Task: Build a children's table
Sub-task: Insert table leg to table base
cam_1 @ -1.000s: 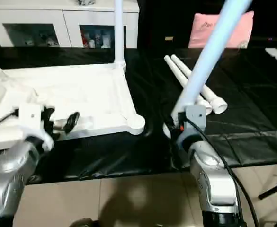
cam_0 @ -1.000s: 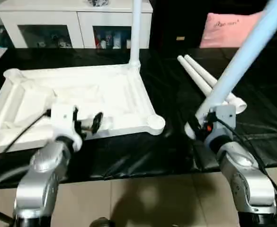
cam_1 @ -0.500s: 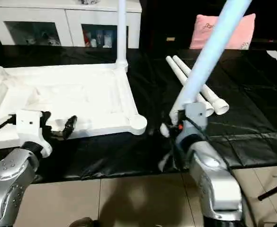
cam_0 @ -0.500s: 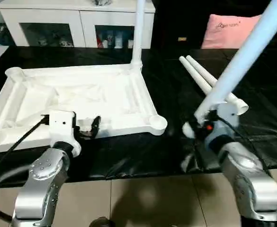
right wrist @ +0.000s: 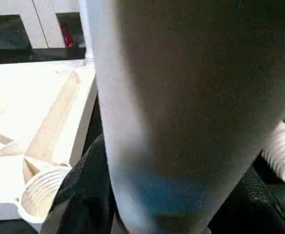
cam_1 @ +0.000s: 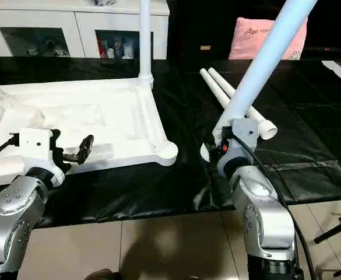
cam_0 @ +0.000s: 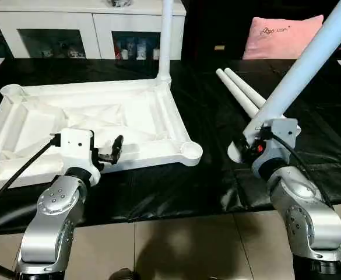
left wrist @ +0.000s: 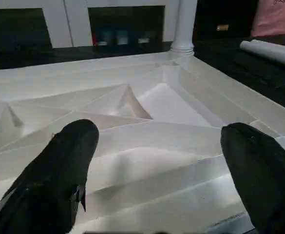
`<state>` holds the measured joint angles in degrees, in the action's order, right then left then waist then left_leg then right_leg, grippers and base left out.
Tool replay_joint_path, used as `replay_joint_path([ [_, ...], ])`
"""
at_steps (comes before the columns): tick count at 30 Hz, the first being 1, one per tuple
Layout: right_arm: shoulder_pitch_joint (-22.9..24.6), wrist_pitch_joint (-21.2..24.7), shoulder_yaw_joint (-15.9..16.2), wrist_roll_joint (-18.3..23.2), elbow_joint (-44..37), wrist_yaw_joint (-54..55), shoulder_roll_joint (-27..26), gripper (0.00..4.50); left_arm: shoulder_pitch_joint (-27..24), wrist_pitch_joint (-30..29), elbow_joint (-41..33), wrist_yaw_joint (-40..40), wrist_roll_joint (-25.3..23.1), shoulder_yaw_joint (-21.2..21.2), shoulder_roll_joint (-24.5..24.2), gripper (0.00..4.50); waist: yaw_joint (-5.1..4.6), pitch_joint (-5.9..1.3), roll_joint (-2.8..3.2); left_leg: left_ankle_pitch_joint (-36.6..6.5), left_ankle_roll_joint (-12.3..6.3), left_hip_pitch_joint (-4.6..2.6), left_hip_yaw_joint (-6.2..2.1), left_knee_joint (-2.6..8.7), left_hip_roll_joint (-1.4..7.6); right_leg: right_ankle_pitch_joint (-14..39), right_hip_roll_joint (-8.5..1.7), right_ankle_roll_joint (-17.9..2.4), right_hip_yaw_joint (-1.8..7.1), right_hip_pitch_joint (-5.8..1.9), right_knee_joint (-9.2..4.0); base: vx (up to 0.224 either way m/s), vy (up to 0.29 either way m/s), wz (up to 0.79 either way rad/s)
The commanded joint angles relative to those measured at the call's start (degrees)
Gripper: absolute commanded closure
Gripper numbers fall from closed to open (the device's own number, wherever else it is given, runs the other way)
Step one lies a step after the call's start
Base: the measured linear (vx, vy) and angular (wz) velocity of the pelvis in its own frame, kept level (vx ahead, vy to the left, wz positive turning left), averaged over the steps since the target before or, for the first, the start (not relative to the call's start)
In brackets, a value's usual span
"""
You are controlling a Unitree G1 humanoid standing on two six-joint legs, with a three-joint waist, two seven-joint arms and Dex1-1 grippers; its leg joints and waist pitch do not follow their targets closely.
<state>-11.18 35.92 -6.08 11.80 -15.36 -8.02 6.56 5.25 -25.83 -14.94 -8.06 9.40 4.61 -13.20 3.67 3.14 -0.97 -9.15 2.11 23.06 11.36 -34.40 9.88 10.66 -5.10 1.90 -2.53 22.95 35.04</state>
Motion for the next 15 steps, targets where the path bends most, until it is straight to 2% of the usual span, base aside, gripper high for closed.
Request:
replay_joint_path([
  [1,0.61,-0.95,2.32,-4.78,-0.22,1.1,2.92,2.56,1.64,-0.76,0.64,-0.17,0.33,-0.2,-0.04,0.0,0.02,-3.57,0.18,-18.36,3.34,-1.87,-1.85,4.94,2.69,15.64,-2.24,-4.65,2.14,-1.04,-4.6,0.0,0.0,0.0],
  [4,0.74,-2.46,2.82,-5.52,-0.59,0.8,3.66,2.56,2.61,-0.66,1.53,-0.01,0.0,-0.33,-0.1,0.0,-0.11,-3.57,0.32,-18.66,3.61,-1.95,-1.73,4.81,2.54,15.6,-2.21,-4.64,2.23,-1.03,-4.71,0.0,0.0,0.0],
  [5,0.82,-2.68,2.36,-5.16,-1.03,0.83,3.55,2.56,2.93,-0.58,1.8,0.04,-0.05,-0.37,-0.02,0.0,-0.16,-3.56,0.39,-18.82,3.52,-1.86,-1.8,4.81,2.52,15.72,-2.28,-4.69,2.22,-1.13,-4.68,0.0,0.0,0.0],
  [7,1.38,-2.39,1.3,-5.65,-1.44,1.86,4.01,2.56,3.49,-0.36,2.5,0.06,-0.71,-0.75,-0.07,0.0,-0.34,-3.59,0.92,-19.33,3.47,-1.94,-1.89,4.8,2.51,15.63,-2.13,-4.8,2.18,-1.07,-4.76,0.0,0.0,0.0],
  [8,1.59,-2.34,1.06,-5.68,-1.5,2.0,4.1,2.56,3.54,-0.37,2.55,0.03,-0.83,-0.83,-0.09,0.0,-0.43,-3.6,0.74,-19.43,3.48,-1.92,-1.89,4.84,2.52,15.48,-2.08,-4.79,2.17,-1.13,-4.79,0.0,0.0,0.0],
  [10,2.58,-3.32,-1.79,-3.69,-1.81,2.71,2.65,2.56,3.78,-0.39,2.65,-0.44,-0.98,-1.09,-0.29,0.0,-0.37,-3.69,1.11,-19.97,3.44,-1.99,-1.97,4.84,2.57,14.47,-2.16,-5.44,2.16,-1.19,-4.66,0.0,0.0,0.0],
  [11,2.58,-3.32,-1.79,-3.69,-1.81,2.71,2.65,2.56,3.78,-0.39,2.65,-0.44,-0.98,-1.09,-0.29,0.0,-0.44,-3.72,0.99,-20.0,3.37,-1.97,-1.94,4.83,2.57,14.14,-2.1,-5.62,2.14,-1.19,-4.69,0.0,0.0,0.0],
  [12,2.72,-4.17,-3.92,-0.21,-1.66,1.75,0.8,2.56,4.09,-0.22,3.29,-0.72,-1.14,-1.07,-0.52,0.0,-0.4,-3.75,1.64,-20.54,3.24,-2.09,-2.0,4.86,2.51,13.77,-2.1,-6.04,2.12,-1.16,-4.59,0.0,0.0,0.0],
  [13,2.92,-4.59,-4.25,1.54,-1.91,0.93,0.05,2.56,4.33,-0.05,3.85,-0.87,-1.15,-0.83,-0.64,0.0,-0.45,-3.66,2.08,-21.55,3.24,-2.11,-2.13,4.87,2.48,14.41,-2.12,-6.16,2.06,-1.1,-4.64,0.0,0.0,0.0],
  [14,2.92,-4.59,-4.25,1.54,-1.91,0.93,0.05,2.56,4.33,-0.05,3.85,-0.87,-1.15,-0.83,-0.64,0.0,-0.59,-3.63,1.64,-22.01,3.11,-2.08,-2.03,4.9,2.48,14.83,-2.01,-6.03,2.03,-1.13,-4.9,0.0,0.0,0.0],
  [15,2.97,-3.67,-3.41,-0.14,-2.24,1.9,0.51,2.56,4.64,-0.18,4.1,-0.85,-0.95,-0.67,-0.49,0.0,-0.52,-3.67,1.64,-21.79,3.12,-2.05,-2.08,4.87,2.47,15.26,-2.06,-6.08,2.02,-1.22,-4.8,0.0,0.0,0.0],
])
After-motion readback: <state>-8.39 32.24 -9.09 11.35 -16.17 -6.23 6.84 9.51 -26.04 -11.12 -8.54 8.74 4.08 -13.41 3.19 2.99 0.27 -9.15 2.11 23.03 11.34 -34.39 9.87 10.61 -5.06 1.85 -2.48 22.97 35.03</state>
